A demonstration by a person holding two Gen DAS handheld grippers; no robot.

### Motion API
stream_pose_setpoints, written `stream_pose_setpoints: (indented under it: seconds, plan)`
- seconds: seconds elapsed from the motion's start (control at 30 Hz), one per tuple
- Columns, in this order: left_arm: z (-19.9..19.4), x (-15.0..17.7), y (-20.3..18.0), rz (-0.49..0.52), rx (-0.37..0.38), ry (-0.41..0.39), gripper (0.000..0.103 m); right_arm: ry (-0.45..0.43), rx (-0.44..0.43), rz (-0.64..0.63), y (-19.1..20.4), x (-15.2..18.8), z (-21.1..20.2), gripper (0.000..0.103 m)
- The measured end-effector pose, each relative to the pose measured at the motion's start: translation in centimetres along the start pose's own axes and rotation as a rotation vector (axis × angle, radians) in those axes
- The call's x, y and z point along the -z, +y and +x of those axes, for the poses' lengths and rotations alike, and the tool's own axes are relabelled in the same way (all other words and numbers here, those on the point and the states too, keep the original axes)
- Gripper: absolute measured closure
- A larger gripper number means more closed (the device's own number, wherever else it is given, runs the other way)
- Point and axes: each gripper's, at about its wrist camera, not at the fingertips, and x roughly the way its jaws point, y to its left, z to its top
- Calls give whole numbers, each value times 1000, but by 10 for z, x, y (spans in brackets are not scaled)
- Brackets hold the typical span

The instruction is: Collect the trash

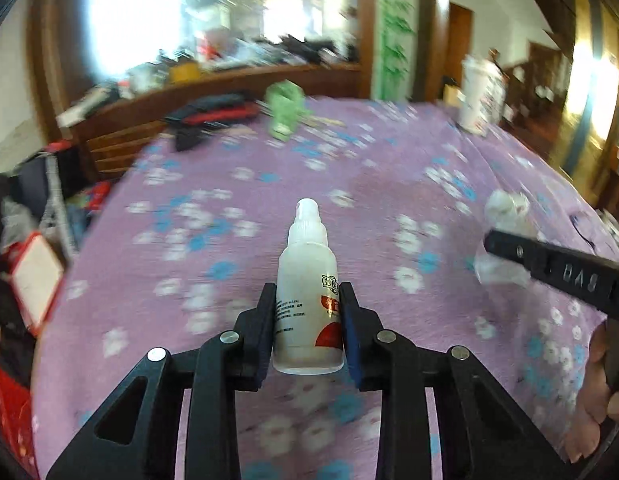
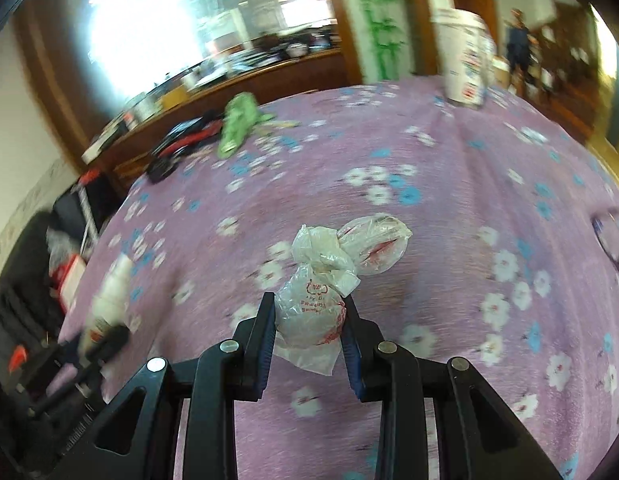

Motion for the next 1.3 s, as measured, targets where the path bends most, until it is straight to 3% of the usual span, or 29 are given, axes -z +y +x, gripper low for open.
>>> stream_pose_setpoints:
  seconds: [0.1,0.27,0.6,1.3]
  plan:
    - [-8,5,17,-29,-83,-71,74,7,-22,-76,19,8,2,70]
    - [-2,8,32,-59,-124,-91,74,10,-18,-150,36,17,5,70]
    - [-4,11,26,-29,-150,-120,74,-11,7,-209,49,26,3,70]
    - [-17,11,20,5,-195,-183,74,-12,36,-187,43,23,4,70]
